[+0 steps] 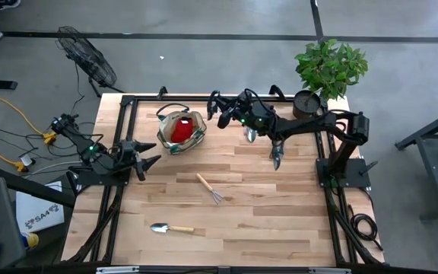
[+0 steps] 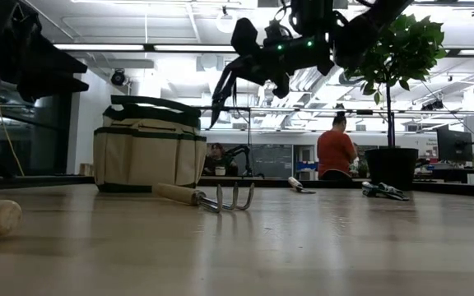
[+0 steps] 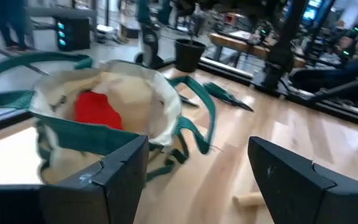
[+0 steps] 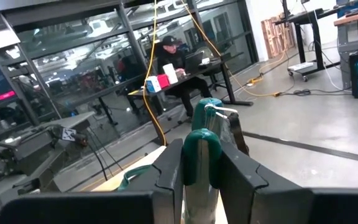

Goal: Pick & Place Garden tools in Gardening bag
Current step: Put the green shears into the gardening bag

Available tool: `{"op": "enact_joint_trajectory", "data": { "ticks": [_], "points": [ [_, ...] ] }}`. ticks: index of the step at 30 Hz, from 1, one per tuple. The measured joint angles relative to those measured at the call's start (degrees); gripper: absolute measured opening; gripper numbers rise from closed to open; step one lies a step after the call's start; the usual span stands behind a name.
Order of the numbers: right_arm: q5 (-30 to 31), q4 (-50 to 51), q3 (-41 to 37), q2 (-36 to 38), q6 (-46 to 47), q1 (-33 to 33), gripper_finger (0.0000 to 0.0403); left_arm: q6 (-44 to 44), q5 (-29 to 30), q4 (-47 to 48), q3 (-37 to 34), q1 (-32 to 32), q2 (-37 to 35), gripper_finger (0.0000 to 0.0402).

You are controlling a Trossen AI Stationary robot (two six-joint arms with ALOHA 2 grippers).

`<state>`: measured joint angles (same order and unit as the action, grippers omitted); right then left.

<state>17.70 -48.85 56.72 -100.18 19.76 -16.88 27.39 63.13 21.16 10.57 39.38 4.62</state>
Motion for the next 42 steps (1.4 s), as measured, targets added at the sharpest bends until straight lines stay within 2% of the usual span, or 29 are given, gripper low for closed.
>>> {"op": "enact_joint_trajectory", "data": {
  "ticks": [9,22,28,42],
  "points": [
    [0.3,-4.1,0.0,-4.0,1.3,0.0,0.0063,-0.1,-7.2,0.0,0.0,0.0,0.0,0.0269],
    [-0.6,-5.3,0.0,-4.3,1.3,0.4,0.0063,-0.1,-17.8,0.0,0.0,0.0,0.0,0.0269],
    [-1.4,-5.4,0.0,-4.3,1.5,0.4,0.0063,-0.1,-19.5,0.0,0.0,0.0,0.0,0.0269],
    [-1.2,-7.0,0.8,-7.2,3.0,0.7,0.0063,-0.1,-19.6,0.0,0.0,0.0,0.0,0.0269]
  ]
}}
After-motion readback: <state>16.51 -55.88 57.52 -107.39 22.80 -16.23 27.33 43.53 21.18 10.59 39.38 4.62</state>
